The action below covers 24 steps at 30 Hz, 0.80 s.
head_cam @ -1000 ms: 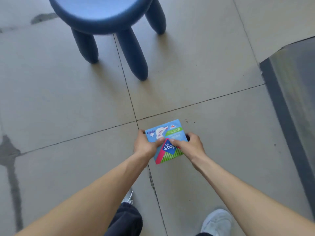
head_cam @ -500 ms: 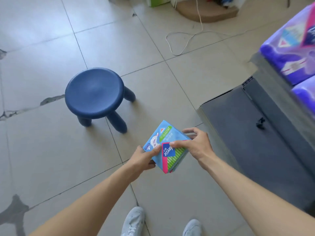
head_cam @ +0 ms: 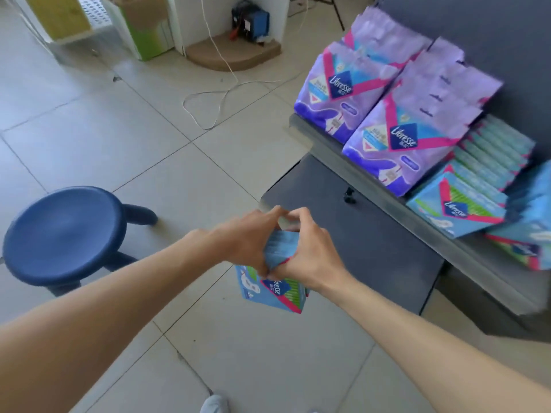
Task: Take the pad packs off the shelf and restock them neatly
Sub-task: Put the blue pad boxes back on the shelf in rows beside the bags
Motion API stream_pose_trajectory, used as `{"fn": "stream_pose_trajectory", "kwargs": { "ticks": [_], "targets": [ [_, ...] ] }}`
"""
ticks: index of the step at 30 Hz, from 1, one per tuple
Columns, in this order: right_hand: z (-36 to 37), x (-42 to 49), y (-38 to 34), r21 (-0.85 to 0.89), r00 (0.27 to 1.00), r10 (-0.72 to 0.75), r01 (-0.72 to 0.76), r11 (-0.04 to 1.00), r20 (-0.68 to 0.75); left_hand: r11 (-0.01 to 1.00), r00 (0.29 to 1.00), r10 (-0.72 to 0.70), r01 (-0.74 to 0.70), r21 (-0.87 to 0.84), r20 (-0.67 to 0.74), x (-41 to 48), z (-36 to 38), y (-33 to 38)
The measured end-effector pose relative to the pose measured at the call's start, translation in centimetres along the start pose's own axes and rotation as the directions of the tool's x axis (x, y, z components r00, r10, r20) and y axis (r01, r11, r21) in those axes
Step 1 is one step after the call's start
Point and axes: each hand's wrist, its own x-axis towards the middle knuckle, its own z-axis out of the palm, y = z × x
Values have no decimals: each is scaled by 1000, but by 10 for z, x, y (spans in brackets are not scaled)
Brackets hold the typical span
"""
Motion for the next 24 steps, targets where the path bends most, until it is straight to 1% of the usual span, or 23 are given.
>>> {"fn": "stream_pose_trajectory", "kwargs": {
  "ticks": [3,5,8,9,11,13,14,15,16,17,18,19,20,21,24],
  "targets": [
    [-16,-12,19,7,998,1,-1,1000,-56,999,997,37,-39,-36,-65,15,7,20],
    [-24,-23,33,37,994,7,-3,999,-113,986,992,75,-90,-140,-106,22,14,34],
    [-39,-47,48,9,974,20,-19,1000,-227,965,988,83,-113,-235,-134,37,26,60],
    [-45,-59,55,-4,956,38,-41,999,-292,954,989,71,-106,-280,-133,42,30,69],
    [-64,-86,72,38,895,127,-123,992,-427,899,991,42,-93,-429,-127,49,35,90],
    [-88,-114,96,143,813,269,-228,963,-516,784,994,39,-95,-613,-104,55,39,117],
    [-100,-127,110,224,774,345,-264,938,-531,721,995,47,-97,-687,-92,57,42,132],
    [-111,-139,122,331,749,412,-269,905,-519,666,995,58,-98,-740,-80,59,44,147],
    [-123,-149,131,451,739,476,-259,854,-477,629,995,68,-95,-771,-67,61,47,161],
    [-132,-158,139,550,749,519,-249,797,-411,607,995,86,-94,-789,-53,63,49,175],
    [-141,-166,145,603,771,530,-245,759,-353,598,993,108,-94,-796,-36,65,52,189],
    [-148,-175,152,612,787,521,-242,753,-330,601,991,134,-97,-793,-19,68,54,202],
    [-154,-183,158,618,788,515,-226,753,-339,612,987,162,-104,-784,-4,71,57,215],
    [-158,-190,164,627,776,517,-208,751,-361,621,983,184,-108,-777,10,74,61,226],
    [-166,-208,180,682,711,565,-165,713,-418,639,970,240,-130,-758,36,84,72,260]
  ]
}}
